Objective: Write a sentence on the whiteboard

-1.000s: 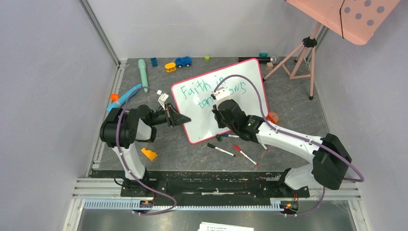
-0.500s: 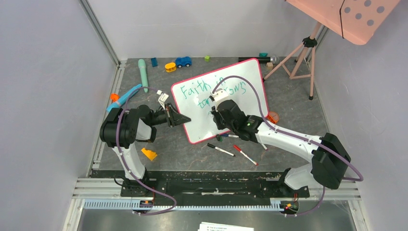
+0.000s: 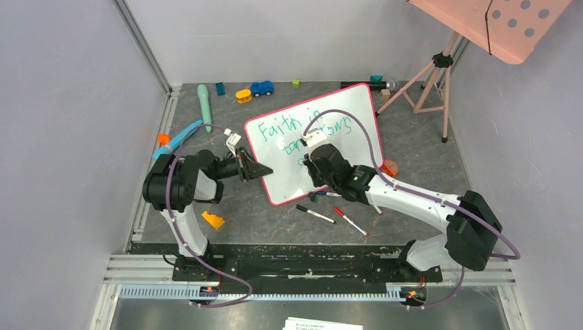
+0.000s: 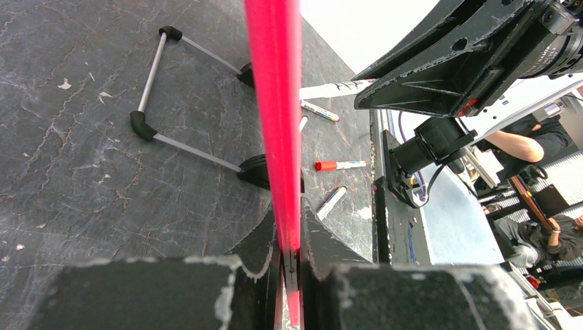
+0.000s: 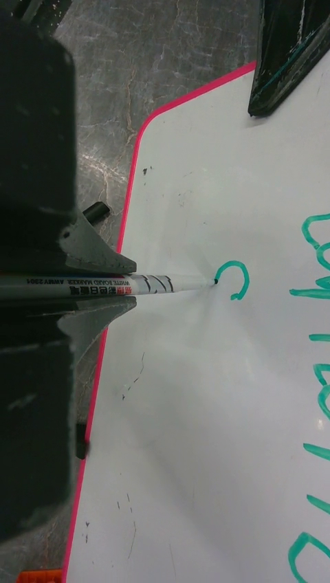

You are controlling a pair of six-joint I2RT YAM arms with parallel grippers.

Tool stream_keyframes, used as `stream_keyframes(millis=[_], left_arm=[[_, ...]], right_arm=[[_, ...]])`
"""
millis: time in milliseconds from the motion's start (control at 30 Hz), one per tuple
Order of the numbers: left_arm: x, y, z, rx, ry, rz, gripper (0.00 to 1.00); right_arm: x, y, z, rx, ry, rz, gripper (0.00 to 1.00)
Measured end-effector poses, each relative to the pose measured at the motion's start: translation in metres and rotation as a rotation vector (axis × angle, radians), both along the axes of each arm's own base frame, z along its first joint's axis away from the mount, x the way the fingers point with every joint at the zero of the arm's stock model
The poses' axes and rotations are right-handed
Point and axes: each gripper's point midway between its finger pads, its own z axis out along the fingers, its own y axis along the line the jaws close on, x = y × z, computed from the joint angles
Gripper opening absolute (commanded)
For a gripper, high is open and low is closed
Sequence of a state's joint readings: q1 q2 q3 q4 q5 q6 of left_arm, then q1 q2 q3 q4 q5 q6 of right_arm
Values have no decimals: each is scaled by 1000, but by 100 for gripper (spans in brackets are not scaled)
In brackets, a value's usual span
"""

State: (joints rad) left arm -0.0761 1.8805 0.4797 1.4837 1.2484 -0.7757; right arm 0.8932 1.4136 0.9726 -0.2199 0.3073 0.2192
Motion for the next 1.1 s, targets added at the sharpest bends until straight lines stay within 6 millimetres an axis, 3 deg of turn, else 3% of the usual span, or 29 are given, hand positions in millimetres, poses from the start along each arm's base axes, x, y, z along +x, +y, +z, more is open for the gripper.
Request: stream_keyframes(millis=[400,1100], left_arm=[[0,0,0,0,1,0,2],[0,0,0,0,1,1,2]], right_arm=[[4,-8,2,-50,-18,-14,0],[13,-3,12,-67,-44,-14,0]])
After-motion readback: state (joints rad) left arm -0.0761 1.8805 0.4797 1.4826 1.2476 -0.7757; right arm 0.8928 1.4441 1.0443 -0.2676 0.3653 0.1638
